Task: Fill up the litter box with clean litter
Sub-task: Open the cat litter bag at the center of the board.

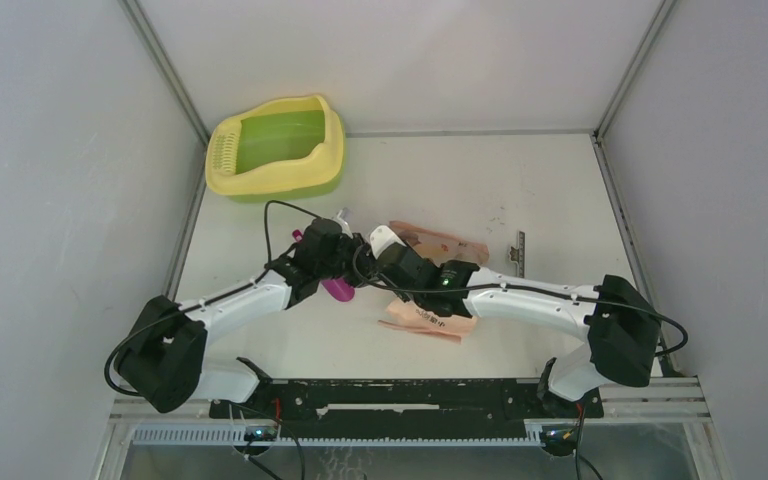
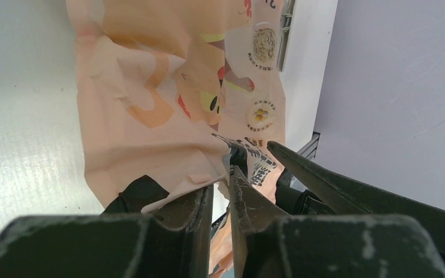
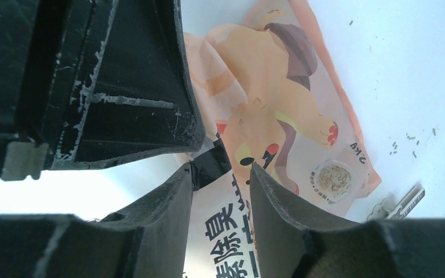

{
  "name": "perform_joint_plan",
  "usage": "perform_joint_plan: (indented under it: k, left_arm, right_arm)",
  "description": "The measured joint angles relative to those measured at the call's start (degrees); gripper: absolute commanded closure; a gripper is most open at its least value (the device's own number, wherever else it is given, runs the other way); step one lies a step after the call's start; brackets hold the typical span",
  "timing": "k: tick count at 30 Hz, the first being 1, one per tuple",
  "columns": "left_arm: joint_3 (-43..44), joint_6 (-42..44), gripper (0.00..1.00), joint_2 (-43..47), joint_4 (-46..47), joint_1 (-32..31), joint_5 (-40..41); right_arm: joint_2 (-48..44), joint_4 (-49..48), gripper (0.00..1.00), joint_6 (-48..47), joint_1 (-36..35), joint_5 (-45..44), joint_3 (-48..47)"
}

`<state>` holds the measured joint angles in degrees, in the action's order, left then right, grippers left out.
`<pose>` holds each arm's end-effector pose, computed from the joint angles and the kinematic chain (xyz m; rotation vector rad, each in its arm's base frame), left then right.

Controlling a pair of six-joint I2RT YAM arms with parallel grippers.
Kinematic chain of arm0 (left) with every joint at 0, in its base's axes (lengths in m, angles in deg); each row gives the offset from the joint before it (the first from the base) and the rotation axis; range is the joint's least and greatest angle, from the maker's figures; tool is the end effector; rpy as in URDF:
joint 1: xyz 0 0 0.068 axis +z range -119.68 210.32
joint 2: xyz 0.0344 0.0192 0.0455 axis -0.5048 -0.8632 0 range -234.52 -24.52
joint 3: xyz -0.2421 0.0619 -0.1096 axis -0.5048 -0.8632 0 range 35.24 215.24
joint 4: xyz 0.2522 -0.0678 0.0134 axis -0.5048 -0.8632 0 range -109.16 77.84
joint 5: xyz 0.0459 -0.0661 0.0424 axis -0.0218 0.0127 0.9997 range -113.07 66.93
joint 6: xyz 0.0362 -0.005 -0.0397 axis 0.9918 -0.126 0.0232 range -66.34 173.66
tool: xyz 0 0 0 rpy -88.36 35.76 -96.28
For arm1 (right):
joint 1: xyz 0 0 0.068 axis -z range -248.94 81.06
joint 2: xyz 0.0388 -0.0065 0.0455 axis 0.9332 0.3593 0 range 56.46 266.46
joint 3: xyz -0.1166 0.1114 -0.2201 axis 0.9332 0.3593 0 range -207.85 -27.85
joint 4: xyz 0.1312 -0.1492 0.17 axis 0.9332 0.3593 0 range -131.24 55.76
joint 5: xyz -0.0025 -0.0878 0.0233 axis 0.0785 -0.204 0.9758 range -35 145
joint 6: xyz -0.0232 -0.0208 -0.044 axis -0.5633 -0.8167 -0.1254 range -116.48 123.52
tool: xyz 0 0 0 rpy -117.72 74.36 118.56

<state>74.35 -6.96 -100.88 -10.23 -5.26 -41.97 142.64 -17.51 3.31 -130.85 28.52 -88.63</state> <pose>0.2186 -0.1705 0.2073 -0.3263 2.4446 -1.2188 0.1640 0.2737 0.2460 -1.0163 2.0793 -0.0252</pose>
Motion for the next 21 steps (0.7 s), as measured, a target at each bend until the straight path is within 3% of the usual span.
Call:
perform_joint_plan:
  k: [5,13,16,21]
  left_arm:
    - [0.0,0.0,0.8,0.4,0.1,0.0,0.0]
    - [-1.4,-0.9,0.75,3.1,0.1,0.1,0.5]
    - [-2.1,-1.0,0.69,6.1,-0.4,0.1,0.9]
    - [-5.6,-2.2,0.65,13.6,-1.8,0.1,3.2]
  right_arm:
    - [0.9,-0.4,0.57,0.0,0.0,0.0,0.0]
    - [3.1,-1.2,0.78,0.1,0.1,-0.3,0.0]
    - [3.1,-1.2,0.98,0.1,0.2,-0.7,0.0]
    - [3.1,-0.7,1.0,0.1,0.4,-1.7,-0.4]
